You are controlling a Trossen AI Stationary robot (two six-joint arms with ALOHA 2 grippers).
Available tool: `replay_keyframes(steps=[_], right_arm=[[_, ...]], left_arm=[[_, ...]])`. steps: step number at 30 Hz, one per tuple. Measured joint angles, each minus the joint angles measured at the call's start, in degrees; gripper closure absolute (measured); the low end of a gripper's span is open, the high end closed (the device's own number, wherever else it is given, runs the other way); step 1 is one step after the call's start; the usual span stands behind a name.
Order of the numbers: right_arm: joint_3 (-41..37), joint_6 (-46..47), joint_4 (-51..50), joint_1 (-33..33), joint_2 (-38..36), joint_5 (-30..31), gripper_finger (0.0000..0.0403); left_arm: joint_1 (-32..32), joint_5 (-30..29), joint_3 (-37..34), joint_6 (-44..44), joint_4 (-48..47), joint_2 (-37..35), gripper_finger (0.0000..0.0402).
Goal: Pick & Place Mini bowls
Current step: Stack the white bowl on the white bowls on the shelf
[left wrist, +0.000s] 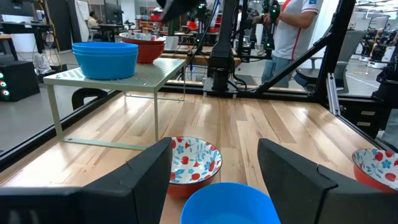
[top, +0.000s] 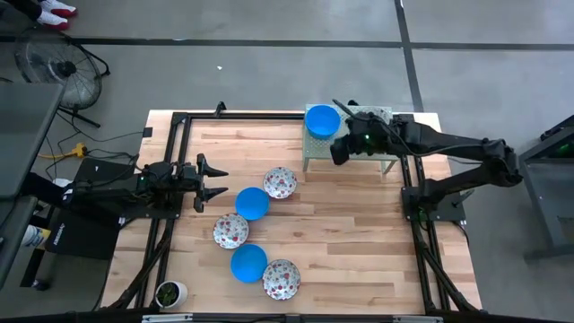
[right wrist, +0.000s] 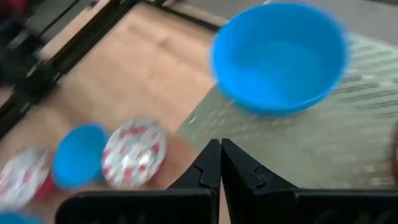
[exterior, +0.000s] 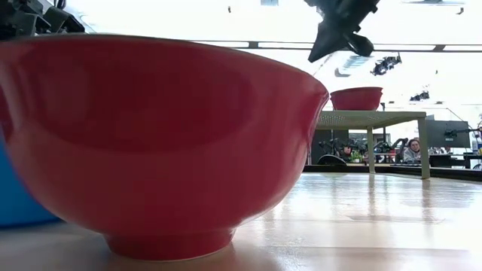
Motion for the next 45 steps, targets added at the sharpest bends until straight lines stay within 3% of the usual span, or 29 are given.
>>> replay_keyframes(steps=[13,21,29,40,45], right_arm=[[0.5,-18.0,-12.9,13.4,0.1,-10.1,0.0403],[0.5,-33.0,-17.2,16.0,3.9,-16.4,0.0403],[0.5,-48.4,-10.4,15.7,12.1,-25.2,0.0403],[0.8,-55.6,4.1,13.4,23.0,-25.1,0.0402],[7.4,-59.3,3.7,12.6,29.8,-21.6,0.0400]], left_arm=[[0.0,0.0,0.0,0.0,0.0,0.0,0.0169],[0.0,0.0,0.0,0.0,0.0,0.0,0.0169],[0.0,0.0,0.0,0.0,0.0,0.0,0.0169],[0.0,0.0,0.0,0.0,0.0,0.0,0.0169],[0.0,0.0,0.0,0.0,0.0,0.0,0.0169]])
